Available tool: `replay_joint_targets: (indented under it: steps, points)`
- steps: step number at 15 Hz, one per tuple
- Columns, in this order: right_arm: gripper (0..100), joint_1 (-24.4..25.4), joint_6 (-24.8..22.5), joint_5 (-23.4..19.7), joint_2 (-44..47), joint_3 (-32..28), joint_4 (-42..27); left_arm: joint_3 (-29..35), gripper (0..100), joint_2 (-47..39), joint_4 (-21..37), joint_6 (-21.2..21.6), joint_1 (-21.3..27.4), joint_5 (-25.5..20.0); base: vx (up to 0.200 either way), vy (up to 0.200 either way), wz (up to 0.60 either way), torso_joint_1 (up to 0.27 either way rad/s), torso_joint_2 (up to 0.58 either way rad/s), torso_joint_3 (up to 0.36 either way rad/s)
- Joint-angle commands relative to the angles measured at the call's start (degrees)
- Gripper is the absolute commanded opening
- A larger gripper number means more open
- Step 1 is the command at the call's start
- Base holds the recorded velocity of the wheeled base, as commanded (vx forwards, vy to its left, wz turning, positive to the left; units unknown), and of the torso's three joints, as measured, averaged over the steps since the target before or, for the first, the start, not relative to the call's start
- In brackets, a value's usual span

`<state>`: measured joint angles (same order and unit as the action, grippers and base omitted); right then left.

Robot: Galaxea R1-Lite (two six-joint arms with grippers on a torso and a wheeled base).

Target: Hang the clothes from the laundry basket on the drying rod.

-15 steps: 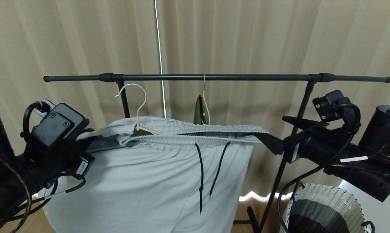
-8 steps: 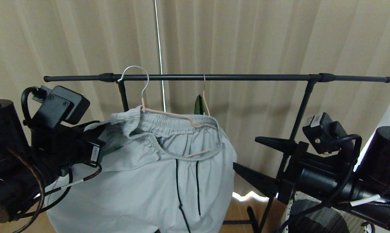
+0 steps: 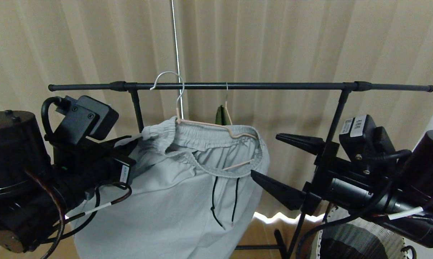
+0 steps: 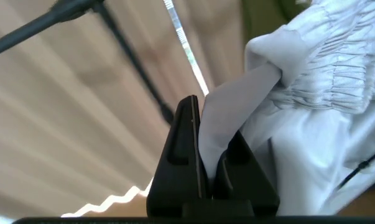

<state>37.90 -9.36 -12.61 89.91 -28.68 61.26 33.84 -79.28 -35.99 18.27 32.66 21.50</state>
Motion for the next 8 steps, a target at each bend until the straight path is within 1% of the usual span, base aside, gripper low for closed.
replay_joint_targets:
  steps: [1,2,5,8]
  points:
    - [100,-0.81,-1.89,0.65,2.82,-2.34,0.09,0.0,0,-0.18,-0.05,0.01,2.23,-0.06,0.0,0.0,0.0,0.0,0.0,0.0]
    - [100,-0.99,-3.56,1.53,3.87,-3.48,0.18,0.08,0,-0.18,-0.05,0.01,3.82,-0.06,0.0,0.0,0.0,0.0,0.0,0.0]
    - [100,-0.9,-4.08,2.15,5.54,-5.24,0.18,-0.18,0,-0.35,-0.84,0.01,6.89,-0.06,0.0,0.0,0.0,0.0,0.0,0.0]
    - [100,-1.51,-6.72,2.23,7.21,-6.82,0.18,-0.18,0,-0.79,-1.63,0.1,9.88,-0.23,0.0,0.0,0.0,0.0,0.0,0.0]
